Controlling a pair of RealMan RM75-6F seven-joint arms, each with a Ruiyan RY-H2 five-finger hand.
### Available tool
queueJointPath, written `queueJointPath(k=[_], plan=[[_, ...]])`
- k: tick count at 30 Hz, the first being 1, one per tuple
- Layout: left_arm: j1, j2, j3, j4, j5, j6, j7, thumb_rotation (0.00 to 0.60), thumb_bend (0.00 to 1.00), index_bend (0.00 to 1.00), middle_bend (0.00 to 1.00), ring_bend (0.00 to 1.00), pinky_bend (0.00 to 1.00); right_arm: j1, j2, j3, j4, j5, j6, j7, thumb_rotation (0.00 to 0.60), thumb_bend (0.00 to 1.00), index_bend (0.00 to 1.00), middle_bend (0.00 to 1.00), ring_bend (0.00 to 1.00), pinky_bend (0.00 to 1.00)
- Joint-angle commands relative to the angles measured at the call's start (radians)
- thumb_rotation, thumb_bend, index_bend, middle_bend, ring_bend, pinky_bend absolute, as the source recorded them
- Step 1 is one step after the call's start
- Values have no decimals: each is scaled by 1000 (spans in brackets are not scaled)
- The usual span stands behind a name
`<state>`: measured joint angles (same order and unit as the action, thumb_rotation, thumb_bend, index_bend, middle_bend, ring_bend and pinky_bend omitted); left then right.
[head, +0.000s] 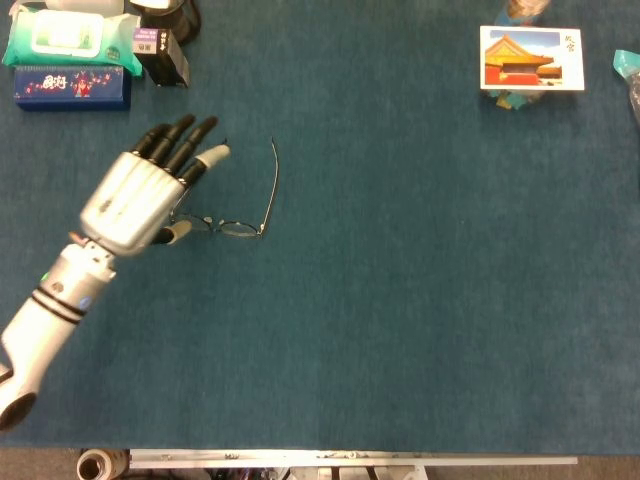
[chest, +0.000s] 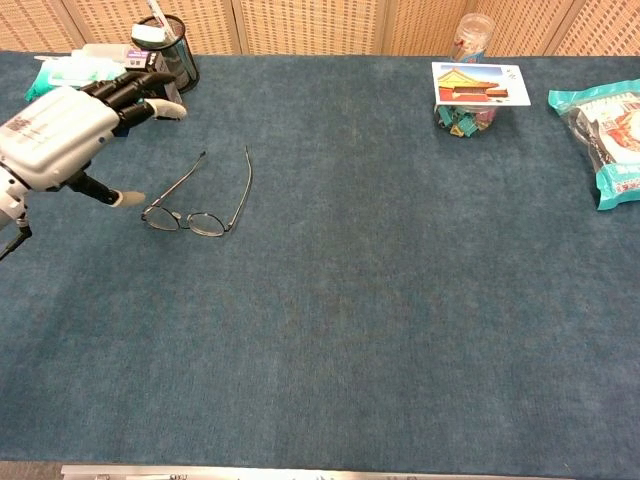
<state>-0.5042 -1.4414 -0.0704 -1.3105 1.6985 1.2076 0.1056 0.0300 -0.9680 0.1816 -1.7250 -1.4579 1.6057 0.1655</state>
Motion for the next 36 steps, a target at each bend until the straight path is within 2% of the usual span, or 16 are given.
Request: queueJointPath(k=[1,10,36], plan=[[-32,-37,-12,43,-40,-46,19,600,0,153,0,40,163,6,-3,3,5,6,-9,3,600,45,155,214,159,269],[-90,-70,-26,110,-93,-122,49,600,0,152,0,39,163,23,-10,6,20,32,-45,3,600,47,156,214,159,268],[-153,-105,22,176,-133,-196,106,600,0,152,0,39,163,25,-19,3,24,31,-40,-13,600,47,155,214,159,268]])
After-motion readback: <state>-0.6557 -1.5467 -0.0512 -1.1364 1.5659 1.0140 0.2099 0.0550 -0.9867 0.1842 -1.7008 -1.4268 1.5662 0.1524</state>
